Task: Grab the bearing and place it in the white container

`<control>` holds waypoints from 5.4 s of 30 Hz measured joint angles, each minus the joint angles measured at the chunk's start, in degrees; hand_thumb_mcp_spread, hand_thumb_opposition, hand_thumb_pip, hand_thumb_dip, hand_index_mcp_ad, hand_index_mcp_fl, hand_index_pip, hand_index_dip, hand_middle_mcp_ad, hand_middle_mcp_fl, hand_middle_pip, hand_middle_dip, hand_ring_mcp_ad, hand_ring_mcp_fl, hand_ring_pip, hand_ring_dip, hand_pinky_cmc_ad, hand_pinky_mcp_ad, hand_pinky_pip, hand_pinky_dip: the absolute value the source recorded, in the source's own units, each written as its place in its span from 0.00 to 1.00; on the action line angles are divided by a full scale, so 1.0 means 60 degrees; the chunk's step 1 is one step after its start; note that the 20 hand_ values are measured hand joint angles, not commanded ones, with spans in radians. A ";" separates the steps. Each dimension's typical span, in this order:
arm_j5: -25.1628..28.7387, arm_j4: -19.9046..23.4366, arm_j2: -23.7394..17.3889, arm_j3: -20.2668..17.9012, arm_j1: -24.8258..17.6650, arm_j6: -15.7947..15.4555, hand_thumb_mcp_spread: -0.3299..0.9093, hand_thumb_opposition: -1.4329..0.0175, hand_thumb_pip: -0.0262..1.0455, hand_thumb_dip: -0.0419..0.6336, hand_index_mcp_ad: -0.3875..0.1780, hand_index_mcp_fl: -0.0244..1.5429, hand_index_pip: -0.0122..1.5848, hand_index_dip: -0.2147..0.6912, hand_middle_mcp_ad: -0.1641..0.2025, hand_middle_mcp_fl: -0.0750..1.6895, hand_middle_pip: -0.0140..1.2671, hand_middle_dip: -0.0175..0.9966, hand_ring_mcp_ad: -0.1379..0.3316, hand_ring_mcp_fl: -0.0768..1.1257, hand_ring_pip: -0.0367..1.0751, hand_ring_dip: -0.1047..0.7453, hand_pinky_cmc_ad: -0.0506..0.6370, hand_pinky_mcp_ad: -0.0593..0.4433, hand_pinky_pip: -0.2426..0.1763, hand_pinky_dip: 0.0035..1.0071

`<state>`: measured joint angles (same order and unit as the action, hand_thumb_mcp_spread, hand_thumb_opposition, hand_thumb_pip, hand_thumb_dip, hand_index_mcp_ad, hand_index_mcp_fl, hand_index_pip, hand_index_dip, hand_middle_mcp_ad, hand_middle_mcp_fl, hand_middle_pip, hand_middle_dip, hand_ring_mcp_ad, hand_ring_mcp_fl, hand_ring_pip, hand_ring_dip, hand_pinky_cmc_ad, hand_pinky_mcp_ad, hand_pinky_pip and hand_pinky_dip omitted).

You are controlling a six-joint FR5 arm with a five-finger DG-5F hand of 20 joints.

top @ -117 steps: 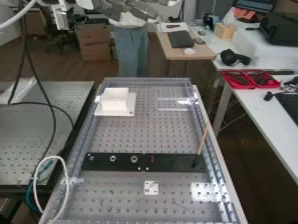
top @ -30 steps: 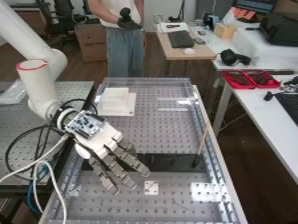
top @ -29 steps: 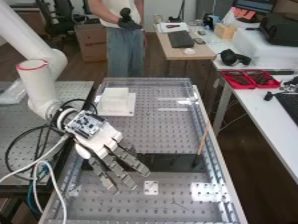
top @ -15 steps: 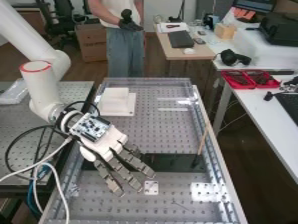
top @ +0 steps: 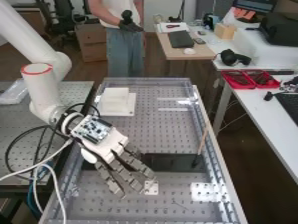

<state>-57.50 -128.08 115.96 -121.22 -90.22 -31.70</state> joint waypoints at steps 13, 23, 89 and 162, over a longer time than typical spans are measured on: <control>-0.0014 0.0003 0.0079 0.0061 0.0013 -0.0192 0.58 0.40 0.63 0.46 0.61 0.03 0.98 0.43 0.57 0.05 0.12 0.17 0.64 0.06 0.09 0.21 0.64 0.70 0.28 0.28; -0.0172 -0.0200 0.0140 0.0198 0.0067 -0.0221 0.58 0.40 0.63 0.46 0.59 0.03 0.98 0.43 0.57 0.05 0.12 0.17 0.64 0.07 0.10 0.21 0.64 0.70 0.28 0.28; -0.0394 -0.0525 0.0070 0.0207 0.0055 -0.0101 0.57 0.37 0.75 0.57 0.59 0.02 0.94 0.42 0.57 0.05 0.11 0.17 0.64 0.06 0.10 0.21 0.64 0.70 0.28 0.29; -0.0777 0.0198 -0.0845 0.0046 0.0028 -0.1126 0.54 0.38 0.64 0.57 0.60 0.18 0.96 0.30 0.56 0.05 0.11 0.18 0.61 0.06 0.10 0.21 0.62 0.69 0.29 0.32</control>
<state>-62.16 -126.90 110.89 -120.95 -90.05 -38.46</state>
